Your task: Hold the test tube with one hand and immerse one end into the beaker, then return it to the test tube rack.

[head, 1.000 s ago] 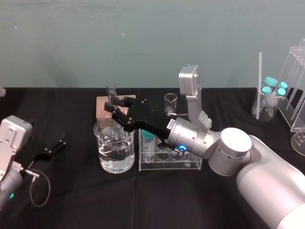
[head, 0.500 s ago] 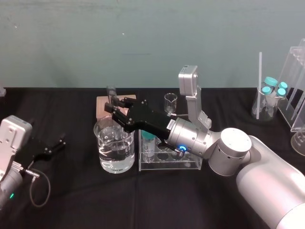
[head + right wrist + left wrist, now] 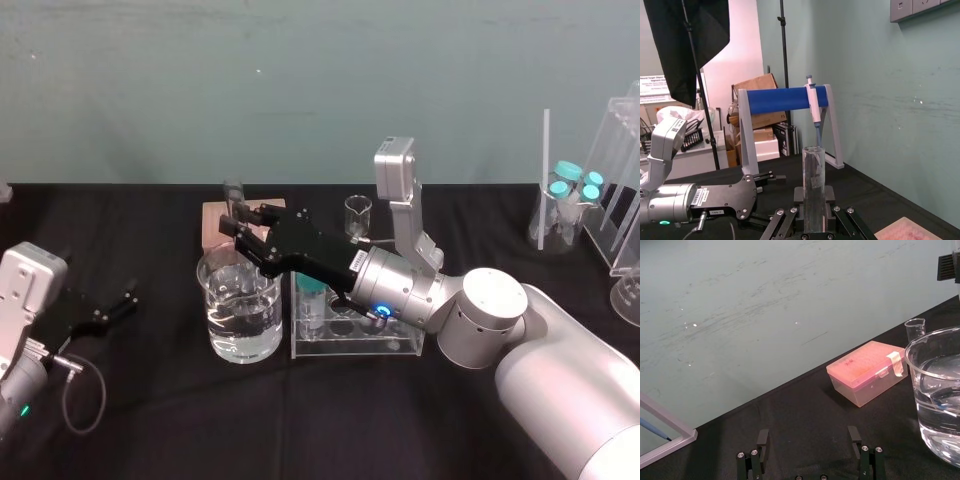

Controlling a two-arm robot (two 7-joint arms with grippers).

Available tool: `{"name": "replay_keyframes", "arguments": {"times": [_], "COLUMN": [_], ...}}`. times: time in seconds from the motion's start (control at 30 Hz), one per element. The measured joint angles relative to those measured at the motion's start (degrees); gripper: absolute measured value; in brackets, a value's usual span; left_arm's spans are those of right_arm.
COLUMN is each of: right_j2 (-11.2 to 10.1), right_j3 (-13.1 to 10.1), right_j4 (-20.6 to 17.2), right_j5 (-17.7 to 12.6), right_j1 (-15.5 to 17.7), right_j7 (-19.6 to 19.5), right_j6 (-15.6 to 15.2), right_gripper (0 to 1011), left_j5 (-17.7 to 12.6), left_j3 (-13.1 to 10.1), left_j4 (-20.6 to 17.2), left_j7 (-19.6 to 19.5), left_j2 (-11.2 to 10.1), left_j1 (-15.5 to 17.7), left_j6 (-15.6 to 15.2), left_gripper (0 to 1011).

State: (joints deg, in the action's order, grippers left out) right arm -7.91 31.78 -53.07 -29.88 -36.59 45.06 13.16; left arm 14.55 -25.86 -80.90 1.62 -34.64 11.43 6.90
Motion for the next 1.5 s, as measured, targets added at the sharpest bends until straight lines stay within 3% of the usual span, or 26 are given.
{"name": "replay_keyframes", "arguments": {"times": [0.43,0.73,1.23,1.5], "right_j2": [-0.1,-0.6,-3.8,-8.3], "right_j3": [-0.1,-0.6,-2.9,-6.9], "right_j4": [-0.5,-3.1,-14.3,-21.2], "right_j5": [0.0,0.0,-1.3,0.2], "right_j1": [0.1,-0.2,1.0,4.0], "right_j7": [0.0,-0.2,-2.2,-8.3], "right_j6": [0.1,1.3,3.2,4.1], "right_gripper": [227,228,228,227], "left_j5": [0.0,0.0,0.0,0.0], "left_j3": [0.0,0.0,0.0,0.0], "left_j4": [0.0,0.0,0.0,0.0], "left_j7": [0.0,0.0,0.0,0.0], "left_j2": [0.0,0.0,0.0,0.0], "left_j1": [0.0,0.0,0.0,0.0], "left_j6": [0.0,0.0,0.0,0.0], "left_gripper": [1000,1000,1000,1000]}}
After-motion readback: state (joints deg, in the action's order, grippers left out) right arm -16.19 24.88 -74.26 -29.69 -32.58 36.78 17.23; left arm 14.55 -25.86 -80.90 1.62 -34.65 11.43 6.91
